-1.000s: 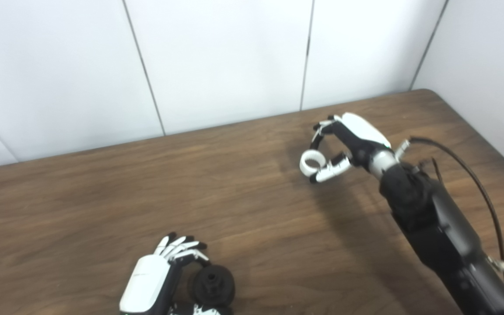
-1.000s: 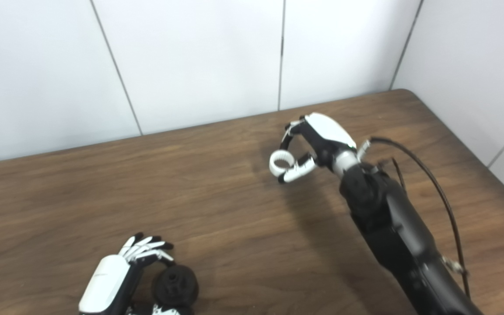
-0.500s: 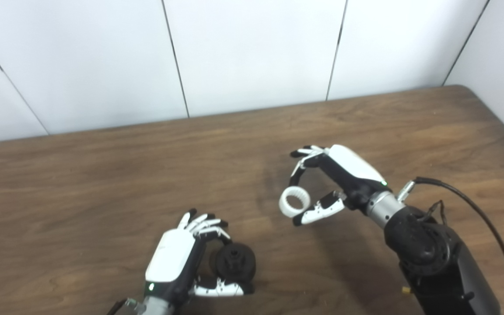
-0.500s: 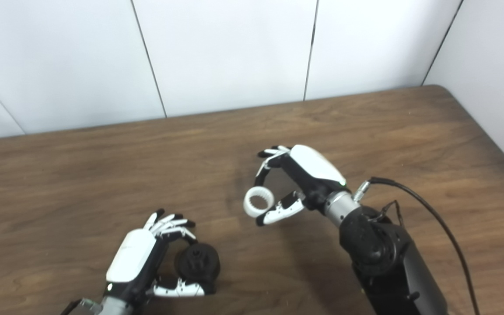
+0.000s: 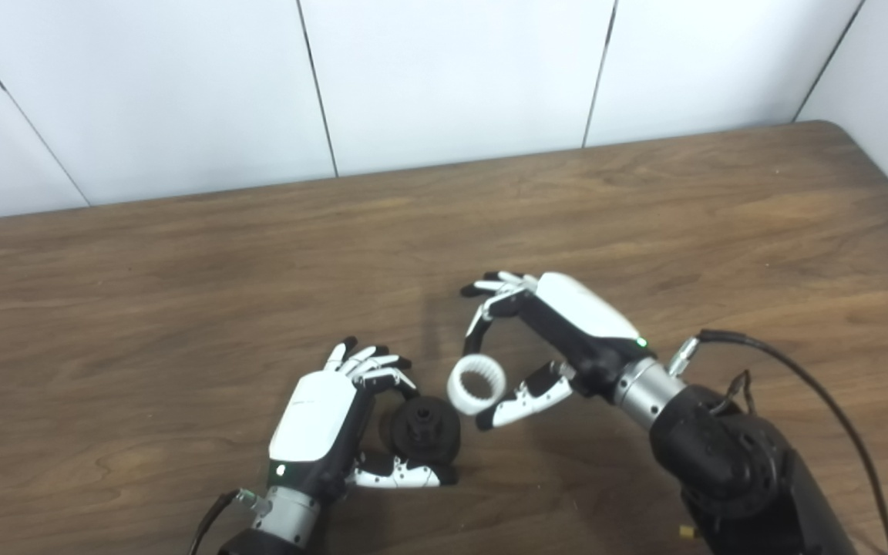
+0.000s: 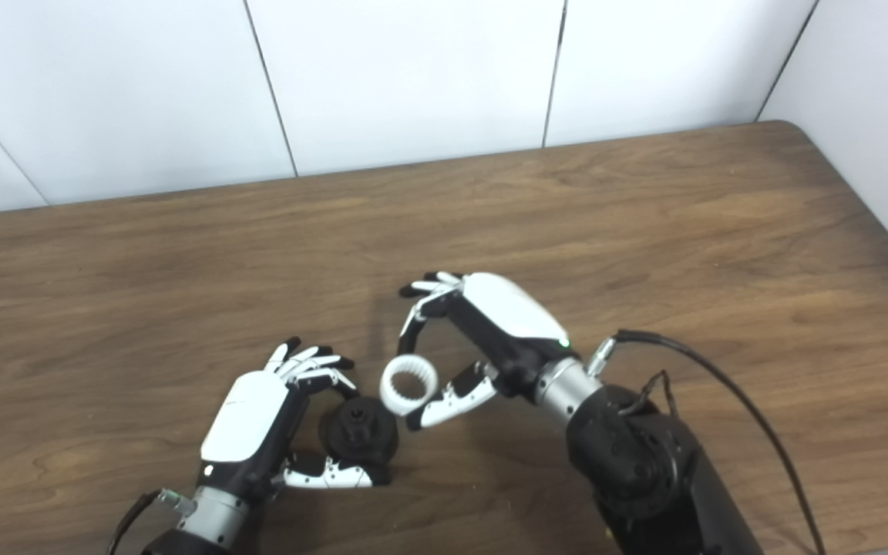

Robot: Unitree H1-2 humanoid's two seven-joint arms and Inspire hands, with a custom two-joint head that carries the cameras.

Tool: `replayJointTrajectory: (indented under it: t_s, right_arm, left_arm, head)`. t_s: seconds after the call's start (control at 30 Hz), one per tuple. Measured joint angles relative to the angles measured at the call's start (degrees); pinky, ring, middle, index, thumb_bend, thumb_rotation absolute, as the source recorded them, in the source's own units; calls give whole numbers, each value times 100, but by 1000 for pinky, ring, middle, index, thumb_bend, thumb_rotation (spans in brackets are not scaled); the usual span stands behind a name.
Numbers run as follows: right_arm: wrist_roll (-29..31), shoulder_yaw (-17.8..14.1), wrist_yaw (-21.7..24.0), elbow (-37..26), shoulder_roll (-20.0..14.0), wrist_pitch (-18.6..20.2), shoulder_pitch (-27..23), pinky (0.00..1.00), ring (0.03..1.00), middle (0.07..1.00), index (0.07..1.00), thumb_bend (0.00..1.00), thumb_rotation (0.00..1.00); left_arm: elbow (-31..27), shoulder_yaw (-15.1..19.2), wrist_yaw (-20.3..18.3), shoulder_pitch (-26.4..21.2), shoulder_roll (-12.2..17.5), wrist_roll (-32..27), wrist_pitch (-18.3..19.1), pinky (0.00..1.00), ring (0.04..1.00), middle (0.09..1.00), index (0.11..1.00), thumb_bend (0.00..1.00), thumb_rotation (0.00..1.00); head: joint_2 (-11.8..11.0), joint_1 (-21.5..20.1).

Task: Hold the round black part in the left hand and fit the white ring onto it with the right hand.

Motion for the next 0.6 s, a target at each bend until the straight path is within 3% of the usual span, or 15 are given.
replayJointTrajectory:
  t_s: [0.6]
  right_arm:
    - [-12, 306, 10, 214, 60, -38, 0, 1000, 970, 883, 484, 522, 128]
  left_arm:
    - [-2, -170, -6, -80, -79, 110, 189, 1000, 883, 793, 485, 523, 57]
  head:
    - [79, 158]
